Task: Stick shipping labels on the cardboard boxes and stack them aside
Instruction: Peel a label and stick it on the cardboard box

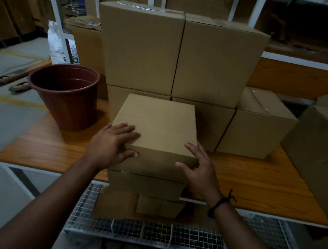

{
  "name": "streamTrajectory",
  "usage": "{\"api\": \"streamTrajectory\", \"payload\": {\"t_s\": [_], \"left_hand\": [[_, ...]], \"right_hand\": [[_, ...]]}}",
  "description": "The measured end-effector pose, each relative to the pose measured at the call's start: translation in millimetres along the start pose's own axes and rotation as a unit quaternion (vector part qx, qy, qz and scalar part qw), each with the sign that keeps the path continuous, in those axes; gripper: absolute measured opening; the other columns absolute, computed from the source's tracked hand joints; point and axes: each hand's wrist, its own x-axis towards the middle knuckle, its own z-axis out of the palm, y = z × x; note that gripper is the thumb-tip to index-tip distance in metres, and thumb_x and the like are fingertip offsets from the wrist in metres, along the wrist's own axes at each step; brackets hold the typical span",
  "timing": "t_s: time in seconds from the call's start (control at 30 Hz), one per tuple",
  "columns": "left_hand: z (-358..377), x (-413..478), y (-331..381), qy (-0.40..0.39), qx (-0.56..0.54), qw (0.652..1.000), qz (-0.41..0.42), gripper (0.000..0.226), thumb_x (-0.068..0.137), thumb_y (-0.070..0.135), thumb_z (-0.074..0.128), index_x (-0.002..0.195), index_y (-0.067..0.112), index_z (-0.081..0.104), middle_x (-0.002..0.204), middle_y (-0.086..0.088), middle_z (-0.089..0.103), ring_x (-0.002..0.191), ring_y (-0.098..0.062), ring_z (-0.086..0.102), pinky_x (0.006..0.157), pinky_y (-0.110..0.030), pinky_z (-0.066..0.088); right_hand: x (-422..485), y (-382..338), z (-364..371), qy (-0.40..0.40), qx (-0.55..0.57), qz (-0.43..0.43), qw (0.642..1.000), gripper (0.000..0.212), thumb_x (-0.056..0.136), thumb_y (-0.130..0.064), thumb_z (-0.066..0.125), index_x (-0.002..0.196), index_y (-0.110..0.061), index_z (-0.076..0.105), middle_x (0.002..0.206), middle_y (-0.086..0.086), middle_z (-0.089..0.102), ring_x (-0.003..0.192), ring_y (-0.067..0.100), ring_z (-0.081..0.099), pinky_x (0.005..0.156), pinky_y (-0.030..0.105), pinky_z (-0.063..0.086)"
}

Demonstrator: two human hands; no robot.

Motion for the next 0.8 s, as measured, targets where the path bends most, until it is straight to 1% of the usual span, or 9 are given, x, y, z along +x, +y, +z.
{"api": "streamTrajectory", "payload": {"t_s": [0.1, 0.17, 0.23, 0.3, 0.4, 0.5, 0.57, 0.67, 0.8], "left_hand": [[-0.3, -0.8, -0.8, 0.004, 0.013, 1.0, -0.007, 0.075, 0.077, 0.073, 0.038, 0.137, 0.03, 0.054, 0.148, -0.001, 0.048, 0.142, -0.022, 0.037, 0.113, -0.057, 0.025], [-6.6, 4.2, 6.4, -0.014, 0.035, 0.999, -0.016, 0.079, 0.075, 0.078, 0.034, 0.14, 0.035, 0.049, 0.153, 0.001, 0.041, 0.145, -0.021, 0.03, 0.115, -0.062, 0.012], [-13.2, 13.7, 18.0, -0.049, 0.069, 0.996, -0.008, 0.082, 0.074, 0.084, 0.033, 0.146, 0.044, 0.035, 0.16, 0.006, 0.026, 0.149, -0.019, 0.017, 0.114, -0.062, -0.002], [-13.7, 23.6, 28.4, -0.101, 0.095, 0.99, 0.007, 0.082, 0.079, 0.082, 0.042, 0.149, 0.05, 0.017, 0.163, 0.009, 0.009, 0.151, -0.018, 0.004, 0.114, -0.06, -0.007], [-6.2, 29.9, 36.7, -0.156, 0.089, 0.984, 0.009, 0.078, 0.088, 0.065, 0.051, 0.15, 0.05, 0.006, 0.164, 0.01, 0.002, 0.151, -0.02, -0.001, 0.118, -0.055, 0.0], [-6.1, 30.1, 35.8, -0.159, 0.056, 0.986, 0.001, 0.071, 0.094, 0.048, 0.054, 0.151, 0.045, 0.013, 0.163, 0.011, 0.009, 0.151, -0.022, 0.002, 0.118, -0.056, 0.003], [-9.5, 27.3, 30.7, -0.148, 0.022, 0.989, 0.002, 0.07, 0.093, 0.042, 0.058, 0.149, 0.043, 0.016, 0.161, 0.012, 0.013, 0.151, -0.023, 0.004, 0.12, -0.056, 0.006], [-14.3, 17.0, 19.2, -0.074, -0.069, 0.995, 0.006, 0.073, 0.087, 0.033, 0.07, 0.146, 0.035, 0.027, 0.155, 0.008, 0.026, 0.148, -0.028, 0.016, 0.118, -0.058, 0.017], [-20.7, 2.5, 8.9, -0.003, -0.157, 0.987, -0.014, 0.072, 0.082, 0.04, 0.071, 0.145, 0.017, 0.044, 0.149, -0.004, 0.042, 0.141, -0.033, 0.036, 0.114, -0.056, 0.032]], "right_hand": [[3.9, 2.5, 2.0, 0.003, 0.01, -0.012, 1.0, 0.067, 0.08, -0.033, 0.077, 0.132, -0.053, 0.04, 0.157, 0.0, 0.029, 0.143, 0.007, 0.018, 0.112, 0.049, 0.036], [0.7, 10.9, 5.1, 0.017, 0.033, -0.016, 0.999, 0.083, 0.077, -0.035, 0.077, 0.14, -0.057, 0.027, 0.158, -0.003, 0.026, 0.145, 0.012, 0.024, 0.111, 0.049, 0.038], [-5.7, 24.4, 10.4, 0.027, 0.072, 0.003, 0.997, 0.105, 0.072, -0.039, 0.08, 0.145, -0.059, 0.008, 0.16, -0.005, 0.021, 0.144, 0.017, 0.028, 0.11, 0.05, 0.038], [-10.8, 36.2, 17.5, 0.016, 0.089, 0.033, 0.995, 0.115, 0.07, -0.034, 0.083, 0.145, -0.061, 0.0, 0.159, -0.005, 0.022, 0.143, 0.018, 0.03, 0.11, 0.051, 0.038], [-9.3, 44.4, 26.9, -0.008, 0.1, 0.077, 0.992, 0.107, 0.073, -0.026, 0.083, 0.151, -0.047, 0.012, 0.15, -0.002, 0.04, 0.136, 0.017, 0.041, 0.106, 0.049, 0.044], [-4.4, 42.5, 30.8, -0.014, 0.094, 0.072, 0.993, 0.096, 0.079, -0.021, 0.078, 0.153, -0.035, 0.019, 0.145, -0.001, 0.045, 0.133, 0.016, 0.044, 0.106, 0.049, 0.044], [-3.3, 33.4, 29.8, -0.017, 0.088, 0.056, 0.994, 0.096, 0.081, -0.021, 0.077, 0.153, -0.038, 0.016, 0.148, -0.001, 0.043, 0.133, 0.016, 0.043, 0.106, 0.048, 0.044], [0.2, 11.5, 20.3, -0.006, 0.06, 0.015, 0.998, 0.099, 0.085, -0.021, 0.073, 0.146, -0.058, 0.005, 0.149, -0.001, 0.04, 0.129, 0.018, 0.047, 0.1, 0.042, 0.05], [12.1, -23.7, 1.2, 0.048, -0.054, -0.091, 0.993, 0.096, 0.085, -0.018, 0.073, 0.146, -0.055, 0.009, 0.151, -0.004, 0.04, 0.13, 0.018, 0.048, 0.093, 0.039, 0.055]]}}
